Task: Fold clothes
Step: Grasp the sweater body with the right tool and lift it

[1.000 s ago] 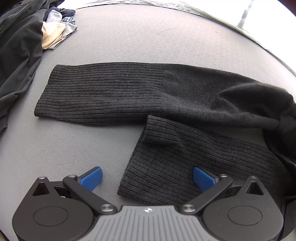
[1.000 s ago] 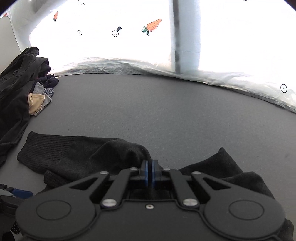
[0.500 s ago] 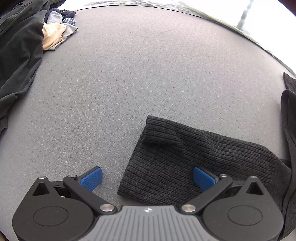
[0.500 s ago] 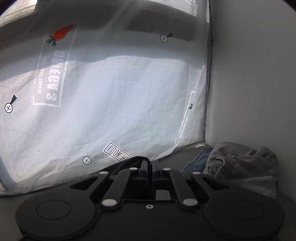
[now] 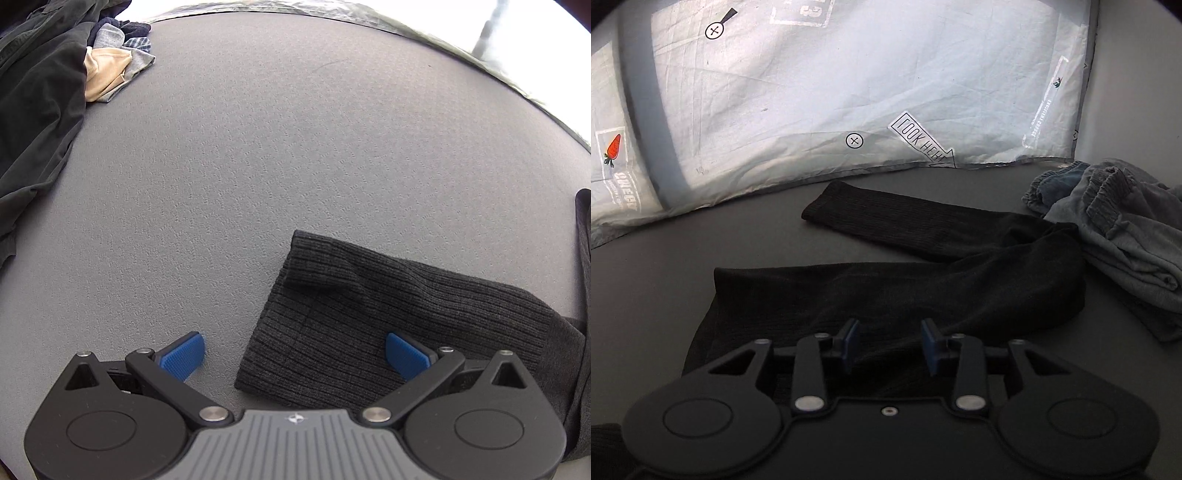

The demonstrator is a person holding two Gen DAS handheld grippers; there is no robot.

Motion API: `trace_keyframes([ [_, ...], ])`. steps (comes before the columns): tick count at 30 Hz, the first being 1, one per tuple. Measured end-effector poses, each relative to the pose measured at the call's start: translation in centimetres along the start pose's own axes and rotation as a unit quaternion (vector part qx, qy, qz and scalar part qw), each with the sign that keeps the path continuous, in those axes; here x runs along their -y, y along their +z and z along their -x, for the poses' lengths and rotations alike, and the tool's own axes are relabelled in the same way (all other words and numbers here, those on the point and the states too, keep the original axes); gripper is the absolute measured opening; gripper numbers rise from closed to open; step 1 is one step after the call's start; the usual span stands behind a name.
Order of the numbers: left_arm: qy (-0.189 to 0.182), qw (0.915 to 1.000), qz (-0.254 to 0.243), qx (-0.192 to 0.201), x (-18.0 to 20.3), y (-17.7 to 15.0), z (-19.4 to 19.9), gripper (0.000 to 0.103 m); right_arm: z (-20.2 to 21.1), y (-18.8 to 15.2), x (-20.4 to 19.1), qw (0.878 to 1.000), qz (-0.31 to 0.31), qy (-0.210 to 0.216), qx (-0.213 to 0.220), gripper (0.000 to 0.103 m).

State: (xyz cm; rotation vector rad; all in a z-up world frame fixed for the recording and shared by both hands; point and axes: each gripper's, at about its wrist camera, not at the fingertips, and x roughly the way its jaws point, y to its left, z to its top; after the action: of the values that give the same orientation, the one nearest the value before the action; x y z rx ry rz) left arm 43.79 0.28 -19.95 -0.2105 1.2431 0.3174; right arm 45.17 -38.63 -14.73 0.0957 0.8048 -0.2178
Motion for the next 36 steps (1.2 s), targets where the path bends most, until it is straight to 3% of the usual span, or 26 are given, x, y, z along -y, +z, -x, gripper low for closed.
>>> trace_keyframes([
  [6, -0.001, 1.0, 0.0, 0.008, -0.2, -0.2, -0.1, 0.103, -0.6, -2.1, -8.2, 0.989, 0.086, 0.111, -0.044, 0.042],
  [10, -0.001, 0.9999, 0.0, 0.01, -0.2, -0.2, -0.1, 0.103, -1.1, -3.3, -10.8, 0.983, 0.11, 0.134, -0.067, 0.043],
  [13, -0.001, 0.9999, -0.001, 0.01, -0.4, 0.0, -0.1, 0.103, -1.2, -4.1, -11.4, 0.98, 0.116, 0.142, -0.08, 0.05],
  [16, 0.0, 0.9999, 0.0, 0.01, 0.1, -0.4, 0.3, 0.103, -1.6, -4.9, -11.7, 0.978, 0.124, 0.14, -0.088, 0.049],
  [18, 0.0, 1.0, -0.001, 0.009, -0.1, -0.2, 0.1, 0.103, -1.6, -5.2, -11.6, 0.979, 0.128, 0.134, -0.079, 0.041],
  [22, 0.0, 1.0, 0.002, 0.006, -0.1, 0.0, 0.1, 0.103, -1.9, -4.7, -10.2, 0.982, 0.09, 0.141, -0.084, 0.005],
  [26, 0.009, 0.9999, 0.002, -0.003, 0.2, 0.1, 0.3, 0.103, -1.9, -4.3, -8.9, 0.981, 0.047, 0.162, -0.094, 0.004],
  [28, 0.025, 0.9995, -0.02, -0.001, 1.1, -0.1, 0.9, 0.103, -1.8, -4.0, -8.0, 0.976, -0.007, 0.186, -0.11, 0.004],
  [31, 0.019, 0.9975, -0.063, 0.026, 2.8, -0.8, 2.5, 0.103, -2.8, -3.7, -5.5, 0.948, -0.153, 0.225, -0.163, 0.005],
  [36, -0.053, 0.9894, -0.117, 0.068, 5.8, -1.2, 6.0, 0.103, -4.6, -4.6, -2.0, 0.878, -0.331, 0.268, -0.22, 0.004],
])
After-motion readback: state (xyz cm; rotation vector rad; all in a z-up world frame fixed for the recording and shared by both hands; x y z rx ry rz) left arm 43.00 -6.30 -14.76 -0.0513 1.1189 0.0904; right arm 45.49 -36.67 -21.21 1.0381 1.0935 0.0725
